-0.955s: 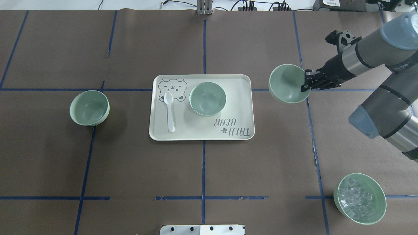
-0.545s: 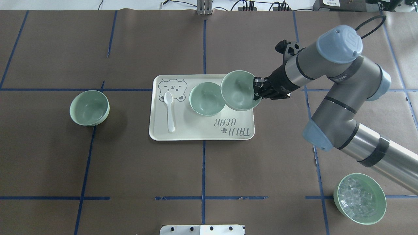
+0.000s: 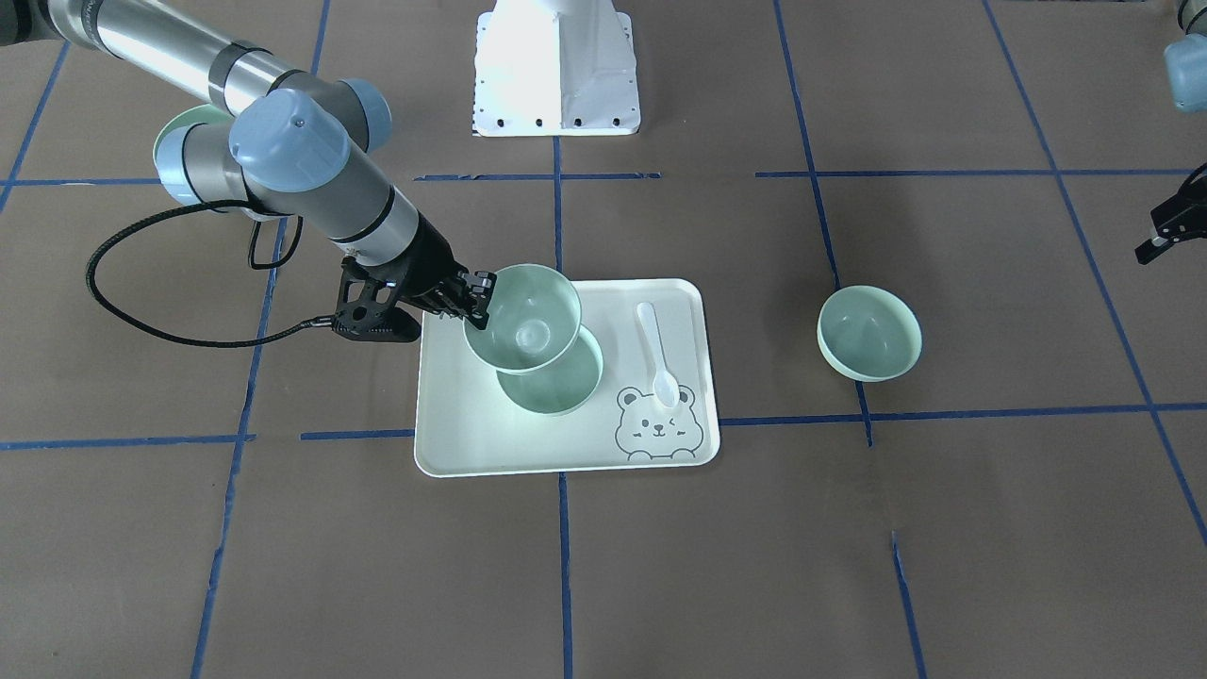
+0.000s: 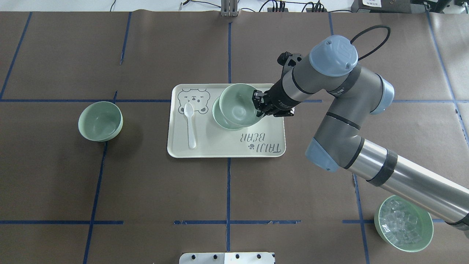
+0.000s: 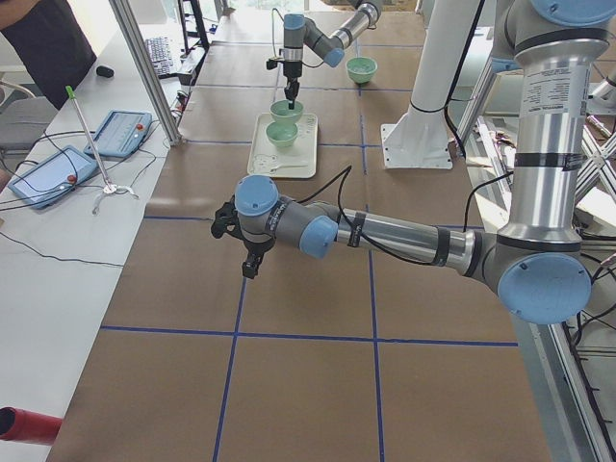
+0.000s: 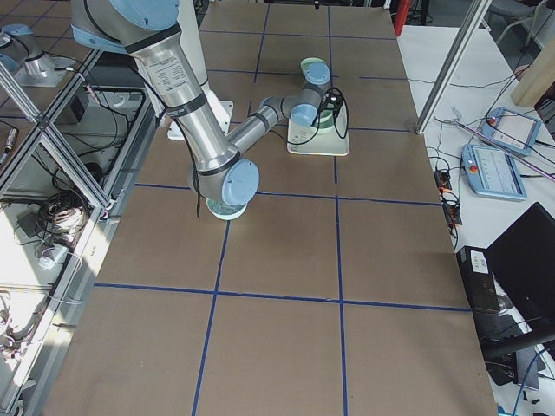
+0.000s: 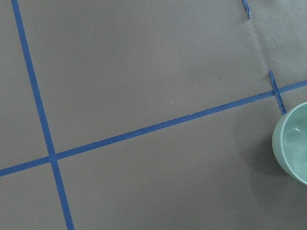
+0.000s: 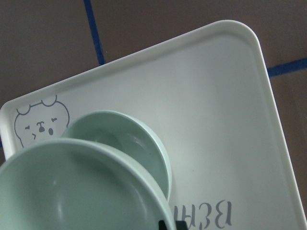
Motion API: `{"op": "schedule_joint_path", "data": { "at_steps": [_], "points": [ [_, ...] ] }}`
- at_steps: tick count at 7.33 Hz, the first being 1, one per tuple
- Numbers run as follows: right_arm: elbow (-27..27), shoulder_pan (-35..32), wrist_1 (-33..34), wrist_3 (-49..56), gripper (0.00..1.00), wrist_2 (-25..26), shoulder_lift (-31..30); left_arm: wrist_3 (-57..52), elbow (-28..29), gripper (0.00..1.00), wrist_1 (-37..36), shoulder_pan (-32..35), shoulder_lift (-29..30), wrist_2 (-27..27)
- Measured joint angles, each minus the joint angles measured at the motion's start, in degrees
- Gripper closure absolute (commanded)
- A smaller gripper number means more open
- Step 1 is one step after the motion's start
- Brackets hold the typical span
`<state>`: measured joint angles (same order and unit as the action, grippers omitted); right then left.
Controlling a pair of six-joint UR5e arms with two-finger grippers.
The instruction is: Stack green bowls together
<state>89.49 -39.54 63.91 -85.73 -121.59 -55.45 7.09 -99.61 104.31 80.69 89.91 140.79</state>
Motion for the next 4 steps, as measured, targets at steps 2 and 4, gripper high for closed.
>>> {"op": "schedule_joint_path", "data": {
  "at_steps": [2, 4],
  "points": [
    [-1.83, 0.42, 0.06, -1.27, 1.0, 1.37, 1.45, -0.03, -0.1, 0.0, 0.01, 0.0, -0.05, 0.01],
    [-3.9, 0.82, -0.01, -2.89, 1.0, 1.98, 3.14, -0.05, -0.2, 0.0, 0.01, 0.0, -0.08, 0.01]
  ]
}}
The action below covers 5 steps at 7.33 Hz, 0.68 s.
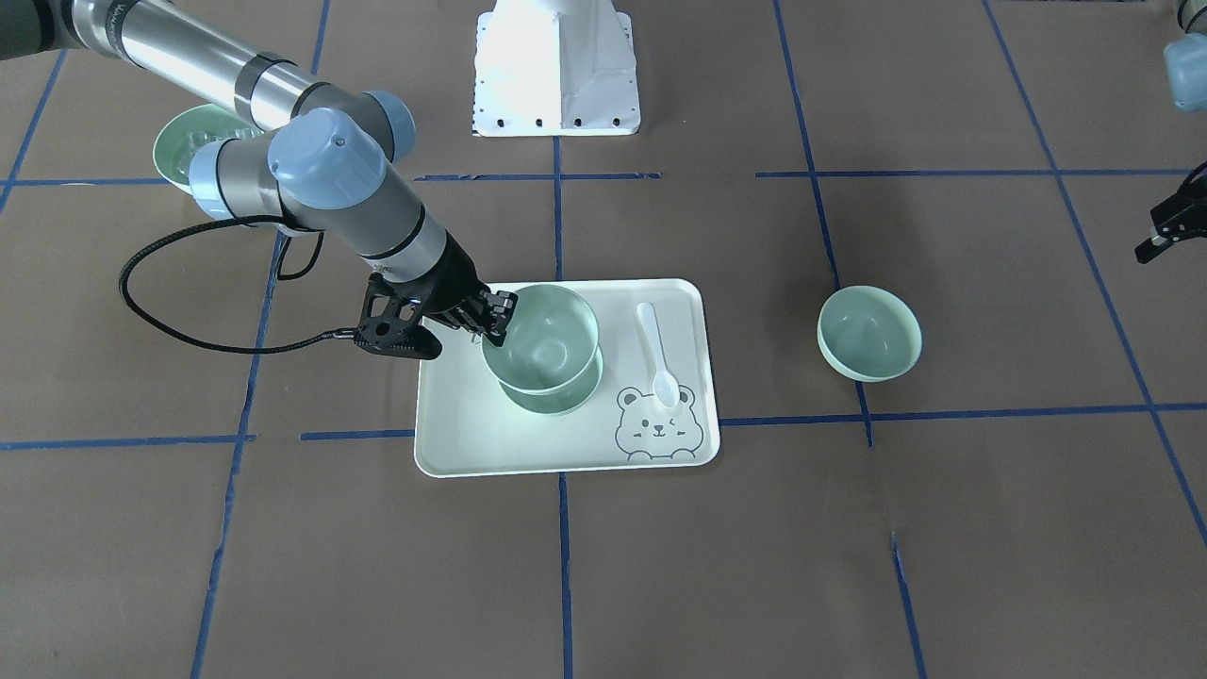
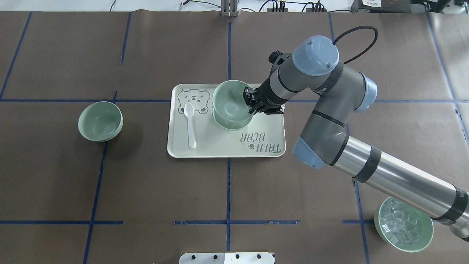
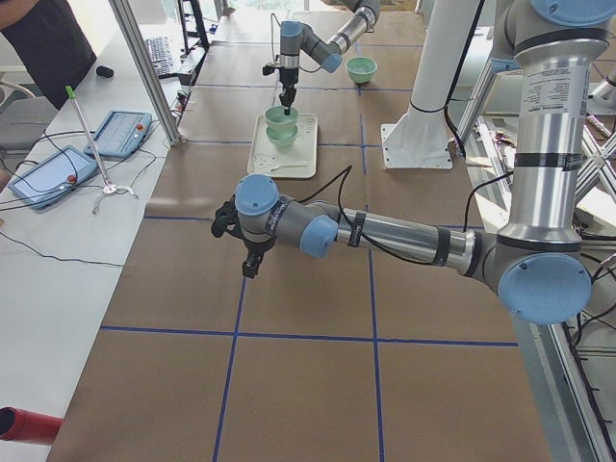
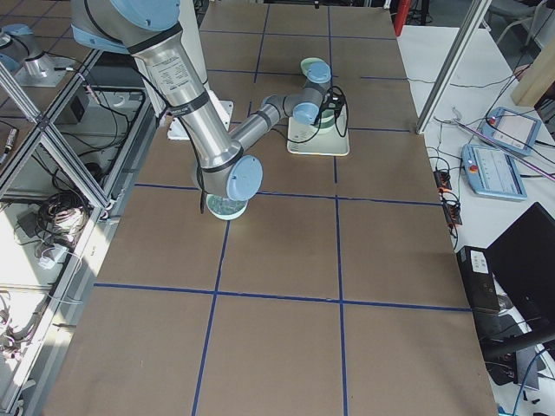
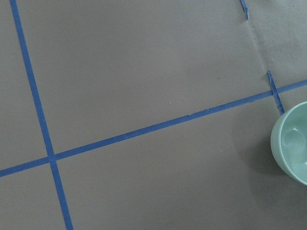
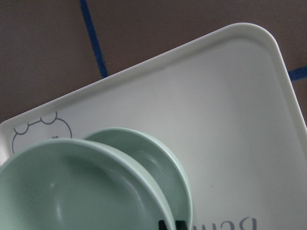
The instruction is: Stack green bowls together
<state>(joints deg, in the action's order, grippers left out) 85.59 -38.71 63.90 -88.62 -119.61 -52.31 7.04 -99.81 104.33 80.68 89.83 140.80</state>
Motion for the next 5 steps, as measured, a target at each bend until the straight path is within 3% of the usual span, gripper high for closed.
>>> {"op": "schedule_joint_path", "data": {
  "at_steps": [1, 2, 3, 4, 5],
  "points": [
    [-0.54, 0.23, -0.03, -0.3, 1.0, 0.22, 0.26, 0.0, -0.02, 0.0, 0.0, 0.0, -0.03, 0.0],
    [-1.08, 0.58, -0.04, -0.42, 0.86, 0.65, 0.46, 0.0, -0.06, 0.0, 0.0, 0.0, -0.06, 0.0],
    [-1.34, 0.93, 0.0, -0.56, 0.14, 1.09, 0.66, 0.0, -0.09, 0.0, 0.0, 0.0, -0.11, 0.0],
    [-1.43, 1.16, 0.07, -0.98, 0.0, 1.43, 0.78, 0.0, -0.11, 0.0, 0.0, 0.0, -0.15, 0.0],
    [-1.52, 1.4, 0.09, -2.13, 0.0, 2.27, 0.81, 0.01, -0.12, 0.0, 0.02, 0.0, -0.15, 0.0]
  ]
}}
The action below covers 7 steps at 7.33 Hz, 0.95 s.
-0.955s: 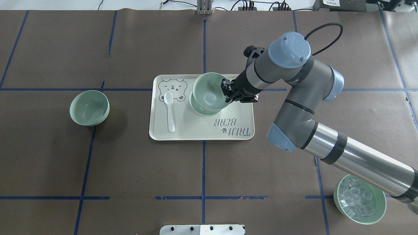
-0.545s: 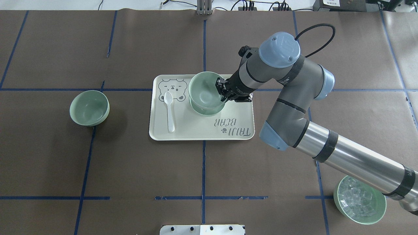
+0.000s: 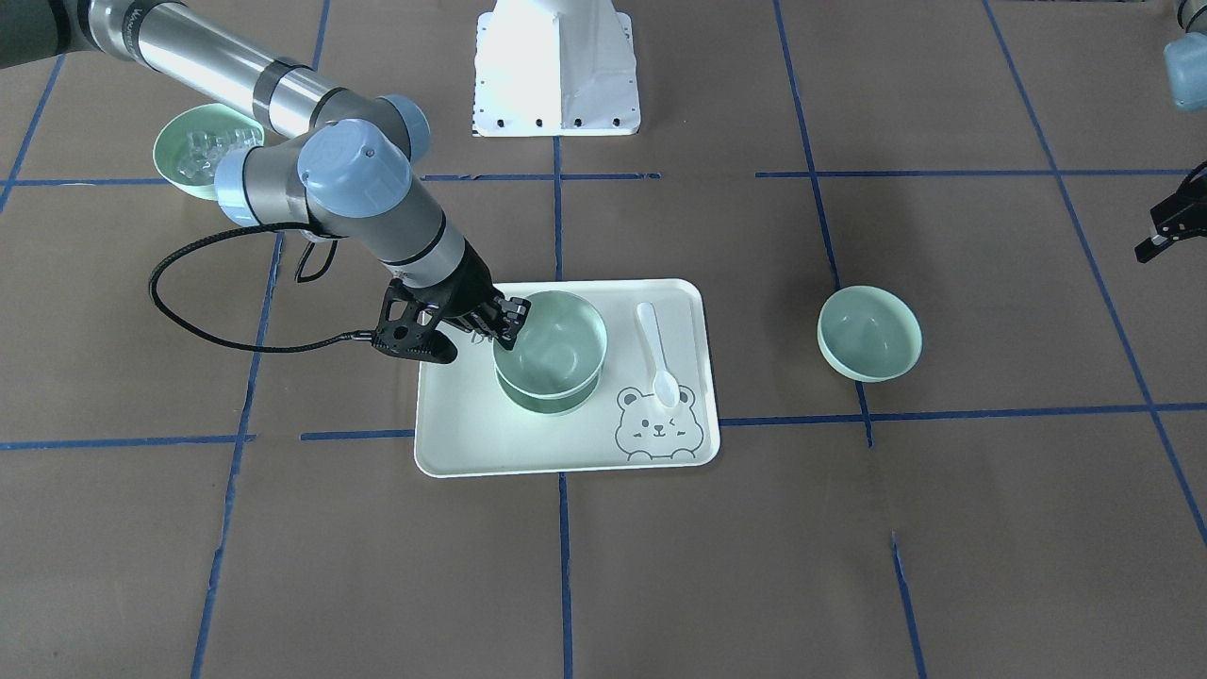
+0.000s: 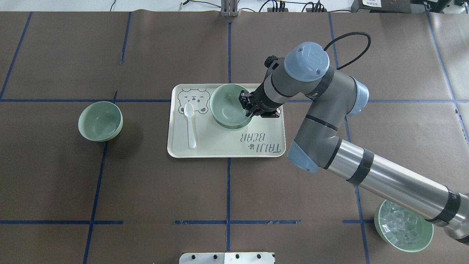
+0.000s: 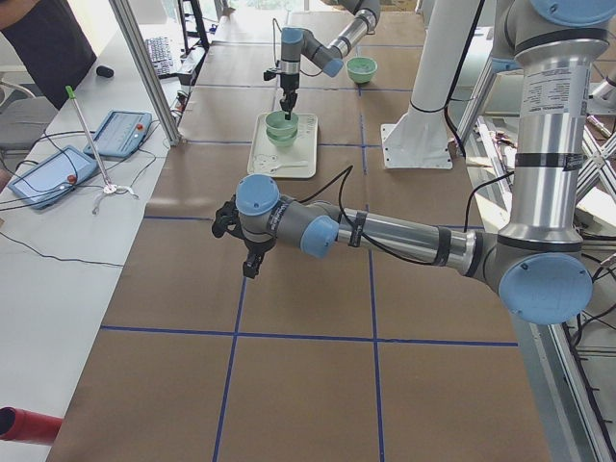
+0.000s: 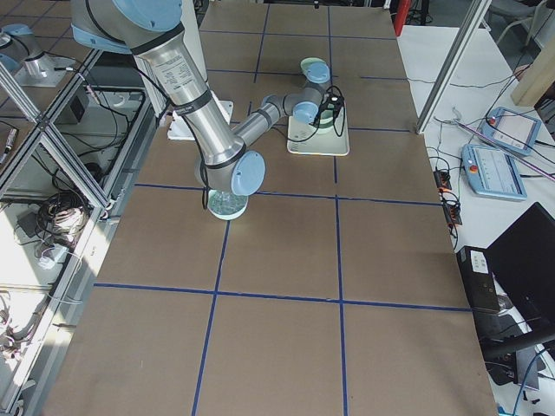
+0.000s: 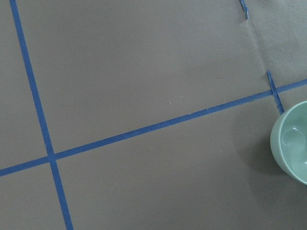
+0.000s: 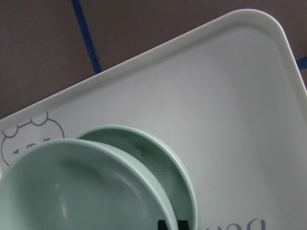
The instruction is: Stack green bowls together
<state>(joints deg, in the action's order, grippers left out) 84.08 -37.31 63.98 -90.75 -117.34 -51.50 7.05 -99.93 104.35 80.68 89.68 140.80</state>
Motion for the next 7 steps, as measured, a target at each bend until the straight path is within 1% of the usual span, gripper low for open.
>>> {"op": "schedule_joint_path", "data": {
  "at_steps": [2, 3, 4, 5, 6, 7],
  "points": [
    [0.12, 0.29, -0.13, -1.56, 0.0, 1.49, 0.05, 1.32, 0.01, 0.0, 0.1, -0.48, 0.14, -0.06],
    [0.73, -0.33, -0.21, -1.65, 0.0, 1.27, -0.12, 4.68, 0.04, 0.0, 1.12, -2.28, 0.46, -0.56],
    [2.19, -2.17, -0.13, -1.64, 0.0, -0.28, -1.02, 10.06, 0.03, 0.0, 3.67, -5.35, 0.93, -2.3],
    [4.2, -5.24, 0.03, -1.21, 0.0, -3.19, -3.16, 16.84, -0.03, 0.0, 7.1, -9.14, 1.33, -5.11],
    [6.35, -8.72, 0.05, 1.06, 0.0, -6.32, -6.5, 24.94, 0.02, 0.0, 9.87, -13.47, 2.22, -8.42],
    [8.15, -11.41, 0.03, 5.36, 0.0, -8.63, -10.08, 32.0, 0.31, 0.0, 11.1, -17.34, 3.62, -11.28]
  ]
}}
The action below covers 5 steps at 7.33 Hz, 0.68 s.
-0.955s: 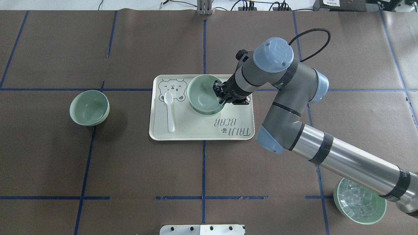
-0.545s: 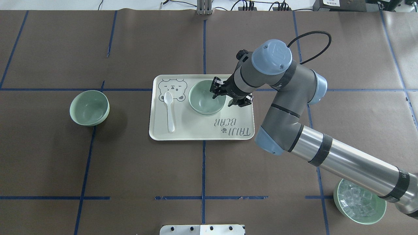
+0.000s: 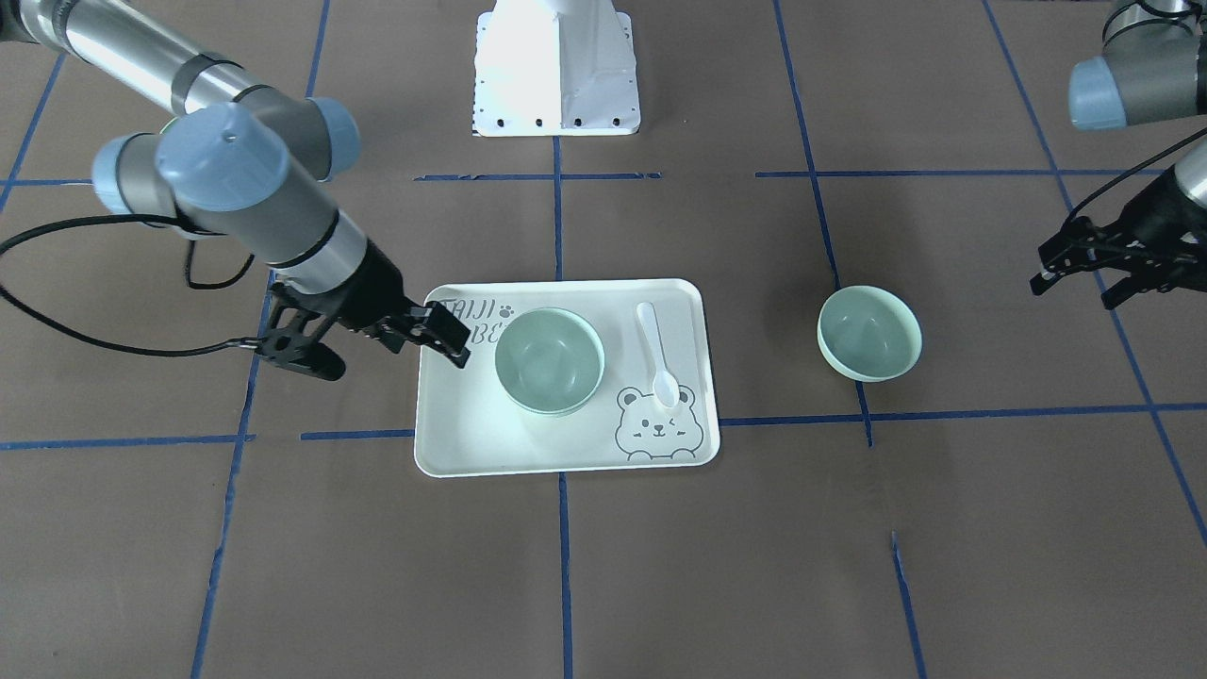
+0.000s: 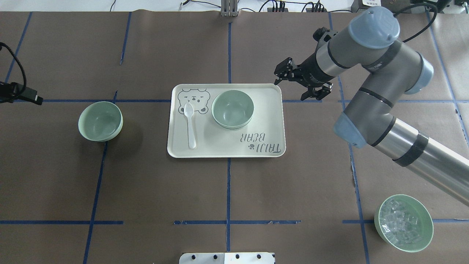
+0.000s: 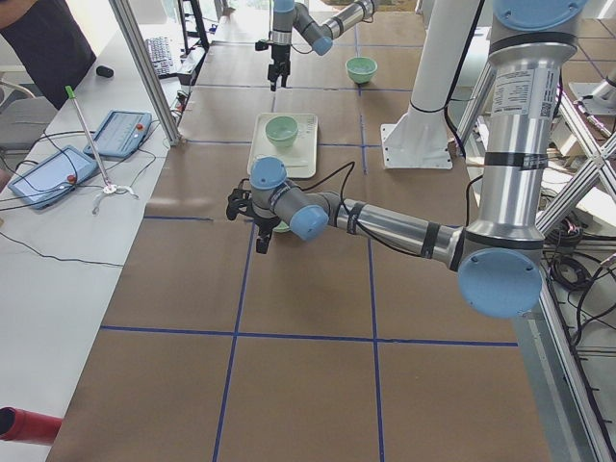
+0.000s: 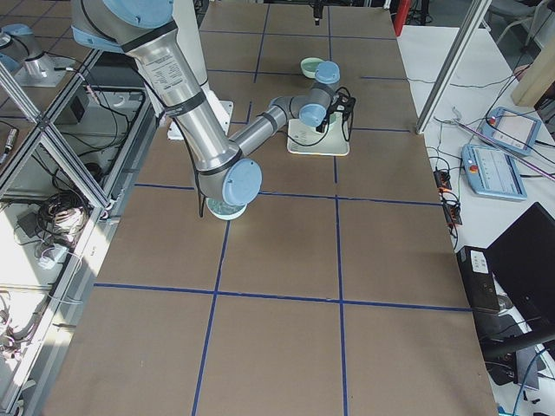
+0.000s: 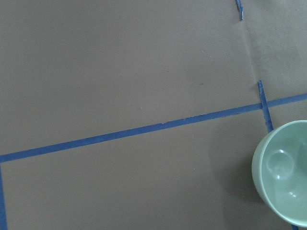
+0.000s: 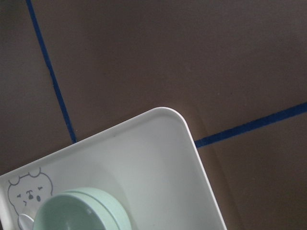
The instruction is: Stack green bowls together
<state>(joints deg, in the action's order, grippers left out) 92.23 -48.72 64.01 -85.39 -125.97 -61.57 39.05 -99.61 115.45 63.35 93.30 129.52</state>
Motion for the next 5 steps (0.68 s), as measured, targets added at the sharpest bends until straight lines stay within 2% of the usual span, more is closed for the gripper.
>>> {"op": "schedule_joint_path", "data": {
  "at_steps": [2, 4, 5],
  "points": [
    [1.32, -2.28, -0.06, 6.62, 0.0, -1.8, -4.35, 6.19, 1.36, 0.0, 0.46, -4.79, 2.55, -2.67],
    [1.42, -2.72, -0.26, 7.98, 0.0, -2.05, -5.82, 9.71, 4.9, 0.07, 0.33, -8.23, 6.6, -4.78],
    [1.41, -2.74, -0.33, 8.13, 0.0, -2.08, -6.03, 11.03, 5.99, 0.16, 0.29, -9.98, 7.74, -6.36]
  ]
}}
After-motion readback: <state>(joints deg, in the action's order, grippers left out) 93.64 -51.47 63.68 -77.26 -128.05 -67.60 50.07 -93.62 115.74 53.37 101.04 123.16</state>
